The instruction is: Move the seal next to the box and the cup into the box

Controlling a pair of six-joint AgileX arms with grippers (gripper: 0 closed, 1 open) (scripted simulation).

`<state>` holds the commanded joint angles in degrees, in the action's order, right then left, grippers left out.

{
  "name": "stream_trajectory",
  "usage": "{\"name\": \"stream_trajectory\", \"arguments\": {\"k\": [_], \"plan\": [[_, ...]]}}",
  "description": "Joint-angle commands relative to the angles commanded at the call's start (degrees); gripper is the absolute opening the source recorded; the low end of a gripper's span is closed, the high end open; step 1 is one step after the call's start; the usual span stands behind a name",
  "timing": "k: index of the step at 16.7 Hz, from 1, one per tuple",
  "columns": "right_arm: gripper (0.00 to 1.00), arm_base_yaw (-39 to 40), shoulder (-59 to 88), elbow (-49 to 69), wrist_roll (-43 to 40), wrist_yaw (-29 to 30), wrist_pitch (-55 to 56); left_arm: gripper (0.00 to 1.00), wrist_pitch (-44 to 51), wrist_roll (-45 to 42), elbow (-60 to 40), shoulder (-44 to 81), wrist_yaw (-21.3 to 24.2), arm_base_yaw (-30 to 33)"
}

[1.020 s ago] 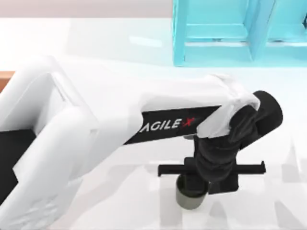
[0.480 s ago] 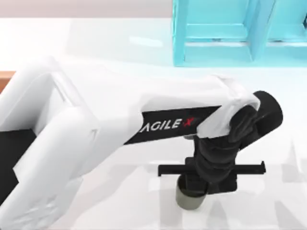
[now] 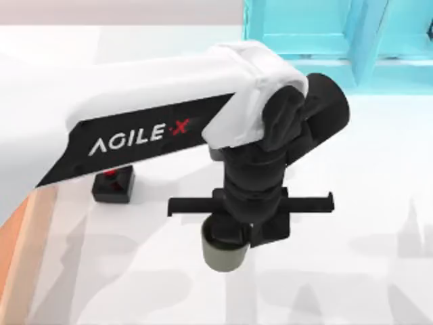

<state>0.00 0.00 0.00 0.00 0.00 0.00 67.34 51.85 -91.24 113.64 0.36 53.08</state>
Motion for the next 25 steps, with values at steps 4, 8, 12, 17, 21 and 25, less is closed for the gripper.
{"name": "stream_trajectory", "arguments": {"k": [4,8,12,17,21,25], "plan": [[1.0,0.0,0.0,0.0,0.0,0.0,0.0,0.0,4.58,-3.14,3.13,-7.66,-0.33,-3.0],[1.0,0.0,0.0,0.0,0.0,0.0,0.0,0.0,5.09,-3.38,3.39,-8.19,-0.35,-3.22],[1.0,0.0,0.0,0.0,0.0,0.0,0.0,0.0,5.04,-5.36,3.92,-8.61,-0.22,-4.85],[1.0,0.0,0.0,0.0,0.0,0.0,0.0,0.0,4.94,-19.23,9.24,-13.46,0.66,-18.93],[1.0,0.0,0.0,0.0,0.0,0.0,0.0,0.0,4.81,-37.29,16.35,-19.77,1.13,-37.24],[1.0,0.0,0.0,0.0,0.0,0.0,0.0,0.0,3.73,-56.33,24.34,-26.82,1.66,-56.3]]}}
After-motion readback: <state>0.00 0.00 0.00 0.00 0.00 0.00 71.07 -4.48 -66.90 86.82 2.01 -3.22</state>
